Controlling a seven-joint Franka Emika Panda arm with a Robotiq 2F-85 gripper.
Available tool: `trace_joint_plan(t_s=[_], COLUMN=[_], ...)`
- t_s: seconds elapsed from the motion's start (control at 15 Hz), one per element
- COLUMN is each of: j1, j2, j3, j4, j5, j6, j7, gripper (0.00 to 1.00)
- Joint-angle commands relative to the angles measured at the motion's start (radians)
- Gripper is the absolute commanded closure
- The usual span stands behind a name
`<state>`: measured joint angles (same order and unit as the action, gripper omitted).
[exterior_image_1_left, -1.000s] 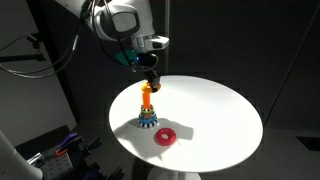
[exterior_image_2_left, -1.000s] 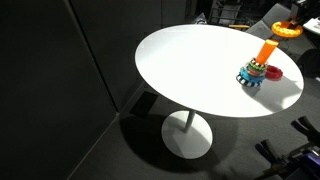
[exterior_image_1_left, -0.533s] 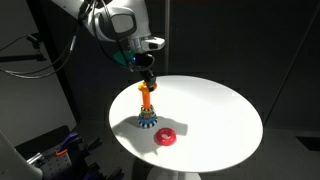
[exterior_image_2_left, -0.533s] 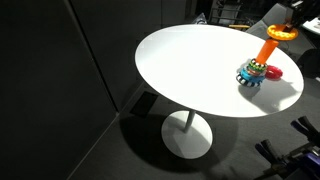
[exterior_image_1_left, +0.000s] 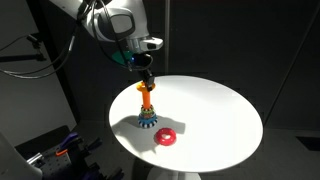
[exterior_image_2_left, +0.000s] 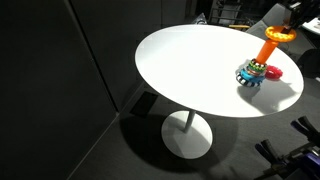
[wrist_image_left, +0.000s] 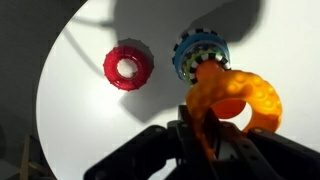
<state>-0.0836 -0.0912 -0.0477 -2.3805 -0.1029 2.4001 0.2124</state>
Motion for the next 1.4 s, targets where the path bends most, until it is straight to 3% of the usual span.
trace_joint_plan(t_s=[0.0, 1.33], j1=[0.005, 0.008], j2=[-0.034, -0.046], j3=[0.002, 0.001], j4=[-0.013, -0.015], j5=[0.011, 0.023], j6=[-0.027, -0.078], j7=[0.014, 0.001], gripper=[0.94, 0.94])
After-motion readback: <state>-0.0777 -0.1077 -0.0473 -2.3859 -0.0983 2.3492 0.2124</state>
